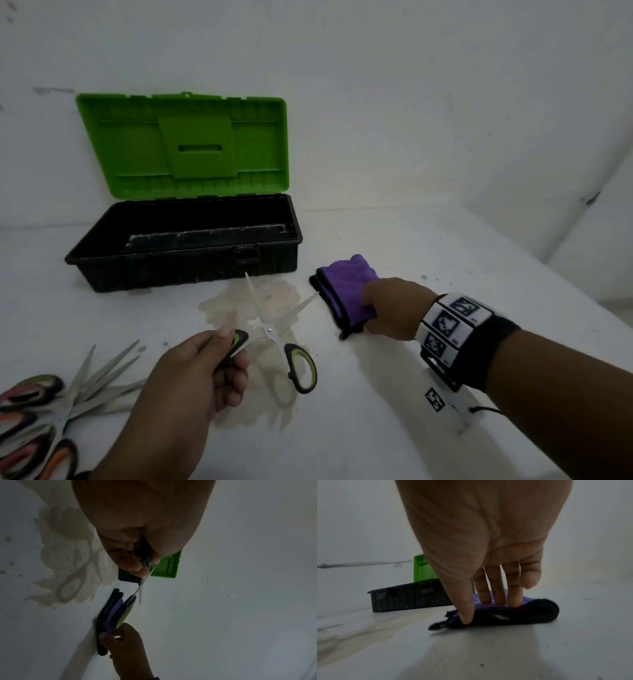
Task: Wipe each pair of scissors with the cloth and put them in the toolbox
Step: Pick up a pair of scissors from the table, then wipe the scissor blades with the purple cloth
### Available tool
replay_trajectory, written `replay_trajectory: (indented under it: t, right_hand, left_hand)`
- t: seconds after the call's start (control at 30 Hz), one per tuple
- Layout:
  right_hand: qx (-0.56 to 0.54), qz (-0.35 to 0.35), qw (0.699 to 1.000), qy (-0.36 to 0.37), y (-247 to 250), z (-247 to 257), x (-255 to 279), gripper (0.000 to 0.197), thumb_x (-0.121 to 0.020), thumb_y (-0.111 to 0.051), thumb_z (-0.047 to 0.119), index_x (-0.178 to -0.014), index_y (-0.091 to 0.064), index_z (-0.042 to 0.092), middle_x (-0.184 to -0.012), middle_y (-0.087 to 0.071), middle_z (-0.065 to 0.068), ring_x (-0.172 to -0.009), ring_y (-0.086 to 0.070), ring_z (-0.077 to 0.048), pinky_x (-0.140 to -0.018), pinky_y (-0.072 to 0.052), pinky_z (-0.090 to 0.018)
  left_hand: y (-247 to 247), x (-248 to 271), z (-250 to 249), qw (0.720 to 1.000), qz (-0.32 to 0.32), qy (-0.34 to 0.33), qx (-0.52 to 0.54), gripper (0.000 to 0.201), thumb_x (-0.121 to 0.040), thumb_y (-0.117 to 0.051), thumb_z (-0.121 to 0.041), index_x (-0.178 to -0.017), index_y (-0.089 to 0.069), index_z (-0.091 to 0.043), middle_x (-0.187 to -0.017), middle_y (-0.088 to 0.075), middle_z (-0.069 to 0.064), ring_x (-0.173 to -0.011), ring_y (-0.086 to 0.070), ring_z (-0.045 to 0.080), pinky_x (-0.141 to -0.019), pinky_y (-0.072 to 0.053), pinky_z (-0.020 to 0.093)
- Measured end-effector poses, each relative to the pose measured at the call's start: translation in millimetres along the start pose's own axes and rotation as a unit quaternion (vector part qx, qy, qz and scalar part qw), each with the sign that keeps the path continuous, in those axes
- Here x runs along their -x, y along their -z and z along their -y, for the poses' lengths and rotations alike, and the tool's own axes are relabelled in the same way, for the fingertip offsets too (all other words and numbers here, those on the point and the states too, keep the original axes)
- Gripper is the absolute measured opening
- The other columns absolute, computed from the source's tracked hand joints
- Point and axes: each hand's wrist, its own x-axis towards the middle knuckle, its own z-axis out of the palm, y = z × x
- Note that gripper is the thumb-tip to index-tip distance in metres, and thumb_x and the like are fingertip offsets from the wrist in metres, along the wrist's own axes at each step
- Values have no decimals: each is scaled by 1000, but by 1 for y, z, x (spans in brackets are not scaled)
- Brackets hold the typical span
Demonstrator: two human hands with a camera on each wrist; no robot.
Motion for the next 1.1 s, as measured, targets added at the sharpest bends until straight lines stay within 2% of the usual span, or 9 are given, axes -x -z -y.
replay_trajectory:
  t: [0.17,0.27,0.33,0.4,0.47,0.63,0.77,0.9,1.1]
  right_hand:
    - [-27,-18,999,8,-2,0,-11,22,-93,-56,31,-109,-63,18,-104,-61,-3,-104,-60,-25,-81,-44,-30]
    - [-116,-103,988,19,2,-7,-3,13,-94,-56,29,-85,-60,19,-79,-53,5,-81,-54,-17,-66,-36,-23]
    - [-205,-176,963,8,6,-10,9,20,-91,-61,30,-74,-54,22,-71,-56,8,-69,-53,-13,-59,-36,-19]
    - [-308,-247,919,16,10,-10,24,12,-88,-67,26,-78,-62,22,-73,-66,6,-69,-60,-9,-63,-45,-21]
    - [-358,-299,884,41,15,-4,39,10,-88,-67,15,-83,-66,23,-78,-69,9,-72,-62,-4,-63,-46,-14]
    - [-377,-318,863,110,29,20,68,28,-95,-57,11,-96,-65,38,-90,-69,24,-84,-65,1,-70,-45,-6]
    - [-367,-261,875,176,39,40,84,31,-100,-50,17,-100,-67,42,-94,-70,28,-90,-64,6,-74,-45,-6]
    - [-293,-214,910,203,35,53,86,30,-95,-59,16,-92,-68,44,-94,-68,18,-89,-61,-3,-70,-43,-10]
    - [-252,-344,874,234,33,75,87,44,-84,-63,-7,-89,-70,36,-90,-69,26,-88,-65,6,-75,-47,-6]
  left_hand:
    - [6,-5,1,1000,-12,2,13,25,-96,-53,-23,-89,-64,-2,-61,-60,10,-45,-50,17,-36,-39,25]
    - [14,-7,-3,999,-24,-7,28,26,-97,-52,-24,-91,-63,-2,-60,-60,9,-44,-50,15,-35,-39,24]
    - [20,-5,-7,999,-32,-20,35,27,-97,-51,-25,-90,-63,-2,-60,-60,8,-44,-50,14,-36,-39,23]
    - [23,-3,-13,998,-33,-36,35,28,-97,-50,-25,-88,-63,-2,-60,-60,7,-44,-51,14,-38,-39,24]
    - [28,1,-20,997,-36,-58,34,27,-97,-50,-25,-87,-63,-4,-60,-60,7,-45,-51,14,-40,-39,25]
    - [40,13,-31,994,-31,-97,26,27,-97,-50,-25,-86,-64,-4,-65,-60,11,-49,-51,17,-42,-39,28]
    - [53,22,-38,992,-48,-114,35,27,-96,-50,-25,-87,-63,-4,-63,-60,10,-48,-51,16,-40,-39,26]
    - [67,29,-42,989,-62,-134,13,26,-97,-50,-23,-89,-64,-3,-64,-61,11,-49,-51,18,-41,-40,28]
    - [79,37,-40,983,-66,-165,-42,27,-99,-49,-20,-89,-65,-1,-67,-63,14,-51,-53,21,-42,-41,31]
